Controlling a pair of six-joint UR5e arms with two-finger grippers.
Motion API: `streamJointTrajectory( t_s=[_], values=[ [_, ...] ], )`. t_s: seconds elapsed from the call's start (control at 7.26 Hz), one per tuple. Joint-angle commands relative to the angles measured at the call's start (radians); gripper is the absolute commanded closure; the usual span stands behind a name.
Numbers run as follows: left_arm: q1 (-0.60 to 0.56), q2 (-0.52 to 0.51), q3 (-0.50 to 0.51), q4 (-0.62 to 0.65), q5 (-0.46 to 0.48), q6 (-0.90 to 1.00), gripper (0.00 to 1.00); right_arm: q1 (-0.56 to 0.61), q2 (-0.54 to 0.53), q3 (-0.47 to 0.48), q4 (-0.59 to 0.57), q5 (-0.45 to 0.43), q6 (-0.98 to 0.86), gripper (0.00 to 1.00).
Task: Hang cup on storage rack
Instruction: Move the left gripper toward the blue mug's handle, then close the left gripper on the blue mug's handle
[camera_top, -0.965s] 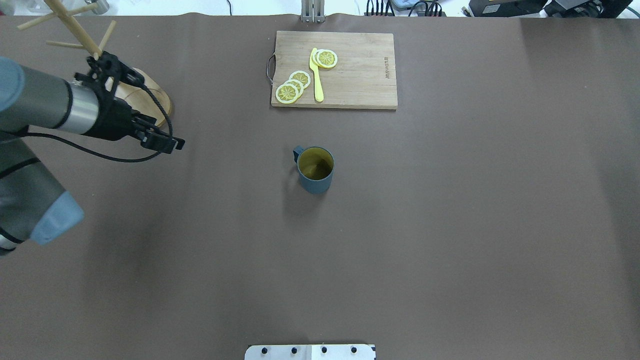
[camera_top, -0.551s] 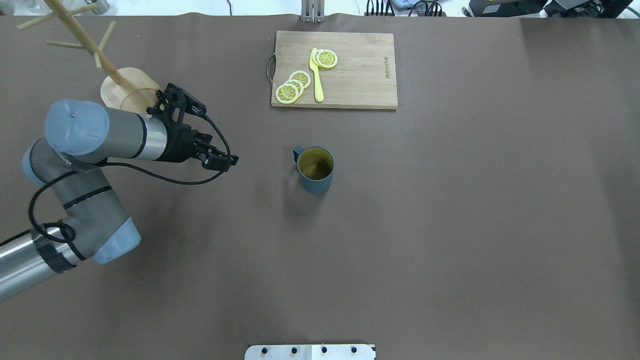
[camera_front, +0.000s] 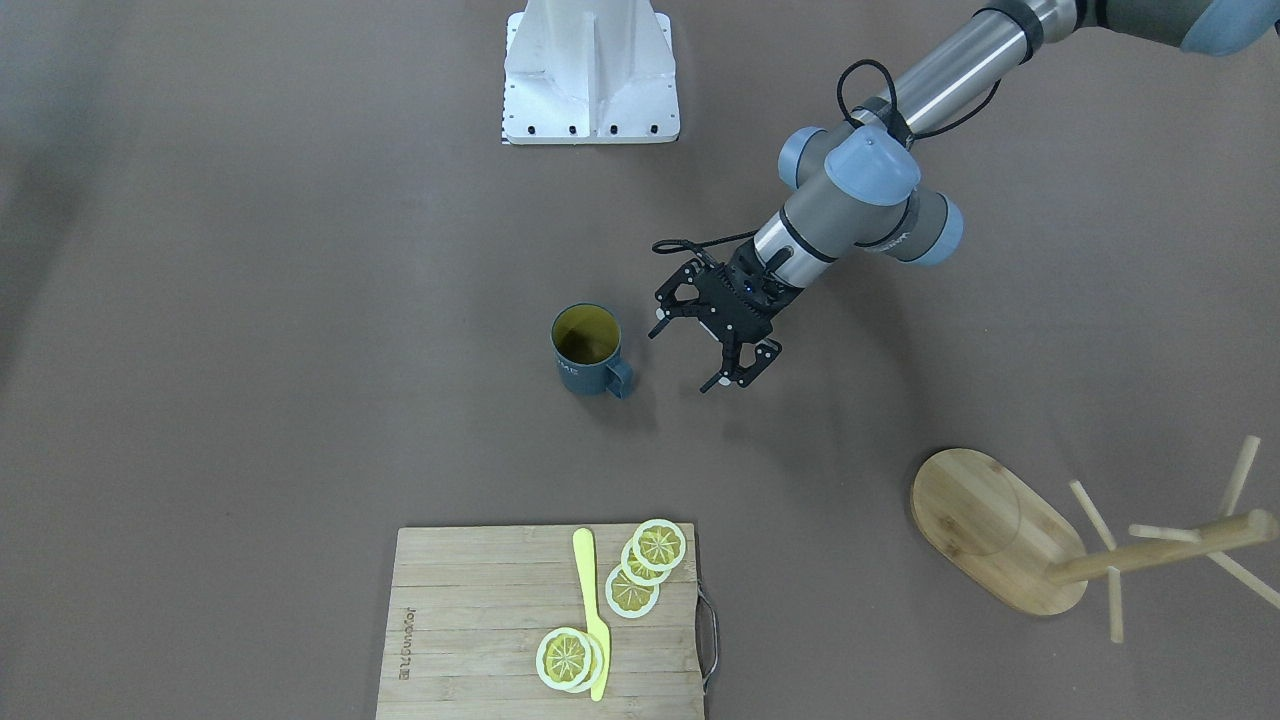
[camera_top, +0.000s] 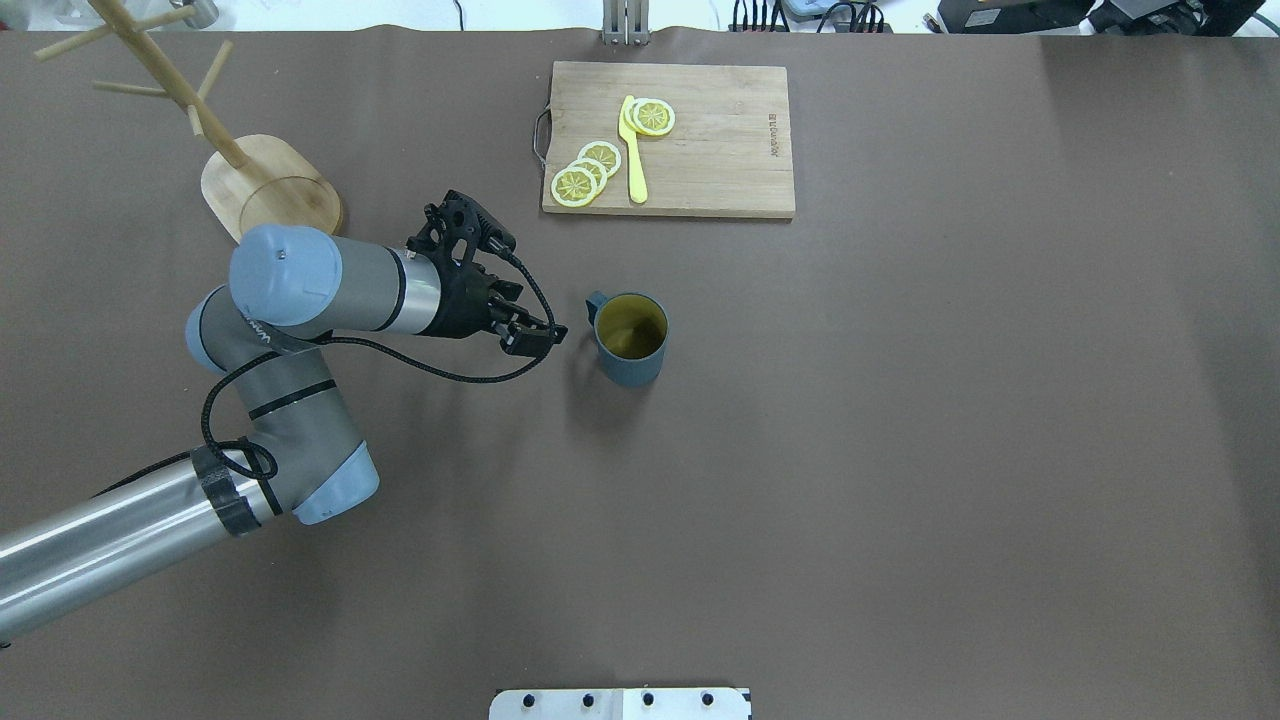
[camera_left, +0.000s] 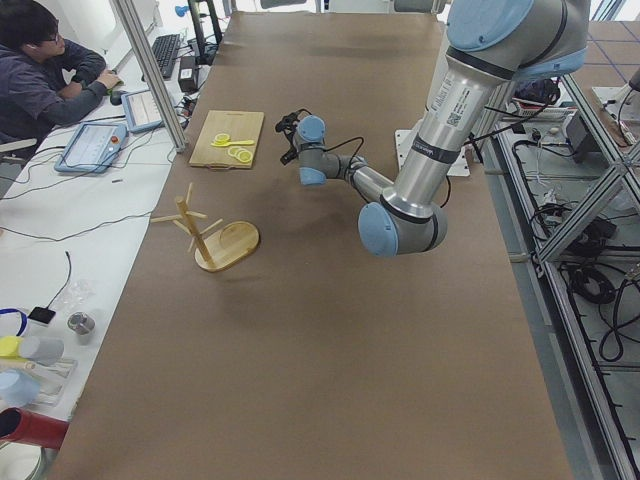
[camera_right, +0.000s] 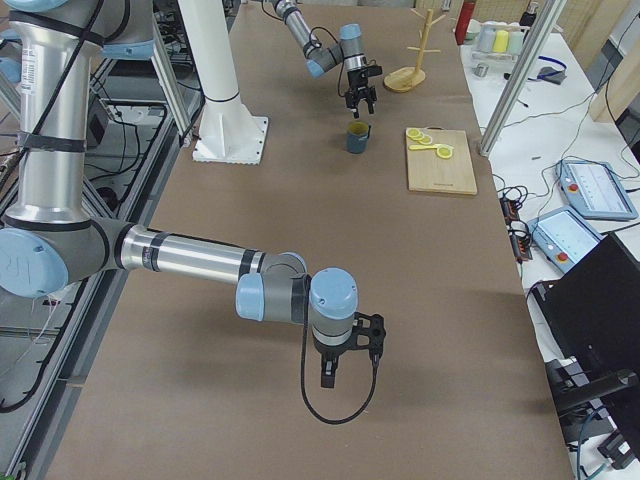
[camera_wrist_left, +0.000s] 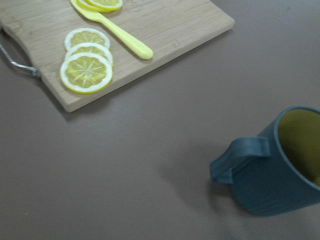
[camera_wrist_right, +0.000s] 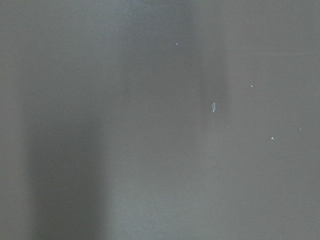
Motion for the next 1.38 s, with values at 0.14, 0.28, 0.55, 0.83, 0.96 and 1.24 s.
streamJointTrajectory(
  t_s=[0.14,0.28,0.55,0.83,0.96,1.24],
  values=[
    [0.003,-0.049,0.067,-0.023,0.005,0.067,0.35,0.0,0.002,0.007,0.002,0.002,0.042,0.0],
    [0.003,-0.076,0.103,-0.025,0.024,0.068,0.37,0.0,0.005,0.009,0.003,0.0,0.061,0.0],
    [0.003,-0.104,0.136,-0.025,0.024,0.067,0.38,0.0,0.006,0.007,0.003,0.0,0.063,0.0],
    [0.005,-0.107,0.139,-0.026,0.024,0.067,0.39,0.0,0.011,0.009,0.003,0.002,0.072,0.0],
    [0.009,-0.11,0.14,-0.026,0.024,0.067,0.39,0.0,0.011,0.01,0.003,0.002,0.073,0.0],
    [0.017,-0.112,0.14,-0.026,0.024,0.067,0.39,0.0,0.012,0.01,0.003,0.0,0.076,0.0]
  ],
)
